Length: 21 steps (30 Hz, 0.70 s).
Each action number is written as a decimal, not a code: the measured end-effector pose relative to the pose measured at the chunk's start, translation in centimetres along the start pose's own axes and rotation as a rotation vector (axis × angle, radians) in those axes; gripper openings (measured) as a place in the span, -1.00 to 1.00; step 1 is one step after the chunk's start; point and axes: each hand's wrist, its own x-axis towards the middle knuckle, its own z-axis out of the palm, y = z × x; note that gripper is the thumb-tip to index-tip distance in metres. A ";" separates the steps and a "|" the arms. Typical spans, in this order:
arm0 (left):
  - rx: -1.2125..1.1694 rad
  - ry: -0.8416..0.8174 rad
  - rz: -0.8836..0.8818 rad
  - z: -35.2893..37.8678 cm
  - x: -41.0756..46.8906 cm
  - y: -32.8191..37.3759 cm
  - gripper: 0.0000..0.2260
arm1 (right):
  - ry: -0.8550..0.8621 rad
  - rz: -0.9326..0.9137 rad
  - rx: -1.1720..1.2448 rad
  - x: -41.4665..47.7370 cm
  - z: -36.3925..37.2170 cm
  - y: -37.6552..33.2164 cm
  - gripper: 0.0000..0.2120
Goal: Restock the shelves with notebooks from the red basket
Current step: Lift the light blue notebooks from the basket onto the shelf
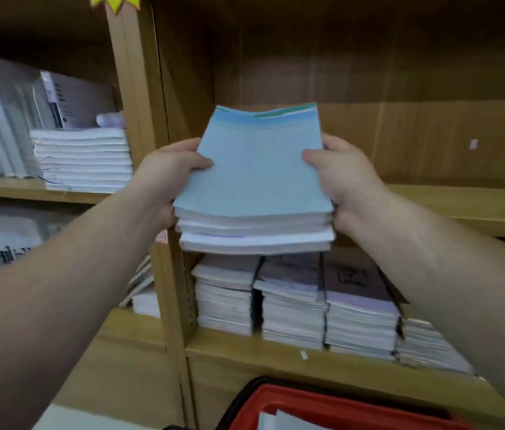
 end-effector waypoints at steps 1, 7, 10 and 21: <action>0.007 0.050 -0.033 -0.3 1.6 0.3 -0.68 | 0.020 0.026 -0.014 1.8 0.6 -0.1 -0.75; 0.403 0.021 0.009 -1.5 4.2 -1.3 -0.49 | 0.162 0.201 -0.329 9.0 2.5 2.2 -0.82; 0.868 -0.051 0.238 -2.5 2.9 -2.7 -0.18 | 0.198 0.274 -0.348 10.8 2.3 3.4 -0.80; 1.171 -0.011 0.692 -5.9 3.1 -5.7 -0.32 | -0.389 -0.319 -0.856 4.6 -0.9 3.5 -0.20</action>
